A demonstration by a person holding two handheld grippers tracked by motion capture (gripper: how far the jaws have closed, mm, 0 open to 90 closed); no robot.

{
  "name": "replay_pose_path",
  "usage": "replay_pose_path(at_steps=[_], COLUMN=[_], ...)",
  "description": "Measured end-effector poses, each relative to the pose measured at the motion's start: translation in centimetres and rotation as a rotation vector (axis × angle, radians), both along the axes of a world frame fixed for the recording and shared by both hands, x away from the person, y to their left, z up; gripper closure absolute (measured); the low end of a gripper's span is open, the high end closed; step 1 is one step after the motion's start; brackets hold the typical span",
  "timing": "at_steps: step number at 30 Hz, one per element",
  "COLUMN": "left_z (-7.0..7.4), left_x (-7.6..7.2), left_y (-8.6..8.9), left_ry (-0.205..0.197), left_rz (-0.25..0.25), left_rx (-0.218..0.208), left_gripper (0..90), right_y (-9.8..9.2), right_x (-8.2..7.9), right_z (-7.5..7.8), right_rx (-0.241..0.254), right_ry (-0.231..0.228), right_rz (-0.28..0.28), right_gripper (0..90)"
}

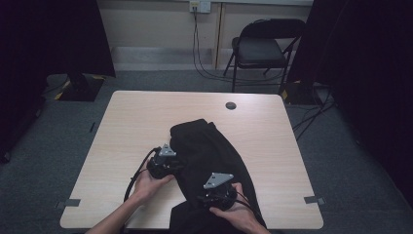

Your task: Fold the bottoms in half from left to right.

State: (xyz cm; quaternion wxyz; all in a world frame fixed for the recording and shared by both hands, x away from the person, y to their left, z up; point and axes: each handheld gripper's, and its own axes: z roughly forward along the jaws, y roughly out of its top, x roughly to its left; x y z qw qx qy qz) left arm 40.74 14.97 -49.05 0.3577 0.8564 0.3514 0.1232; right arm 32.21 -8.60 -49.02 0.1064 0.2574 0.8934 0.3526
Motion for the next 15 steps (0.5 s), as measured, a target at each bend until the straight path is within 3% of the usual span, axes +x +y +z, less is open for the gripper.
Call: replay_pose_path(at_steps=[1,2,8,10,12,15], left_z=[0.0,-0.1,-0.3,-0.5,-0.6,-0.4], left_x=[0.2,0.6,3.4,4.3,5.3,6.7], left_y=[-0.1,-0.1,-0.1,-0.1,0.0,0.3], left_ry=[-0.030,-0.022,-0.062,-0.116,-0.114,-0.118], left_rz=[0.006,0.024,0.070,0.095,0.110,0.131], left_rx=[0.026,0.009,0.020,0.036,0.025,0.069], left_gripper=[70.5,63.5,64.4,65.1,68.9,68.9], right_y=[0.1,0.3,2.4,3.5,4.9,6.9], right_x=[0.0,0.1,1.7,2.3,3.1,4.1], right_z=[-0.1,0.0,-0.1,-0.4,-0.4,-0.4], right_rx=[0.003,-0.003,0.010,0.034,0.038,0.034], right_ry=[-0.007,-0.003,0.007,-0.009,-0.010,-0.009], right_rz=[0.003,0.006,-0.013,-0.024,-0.016,-0.009], right_gripper=[50.2,49.2,46.0,45.8,45.5,45.5])
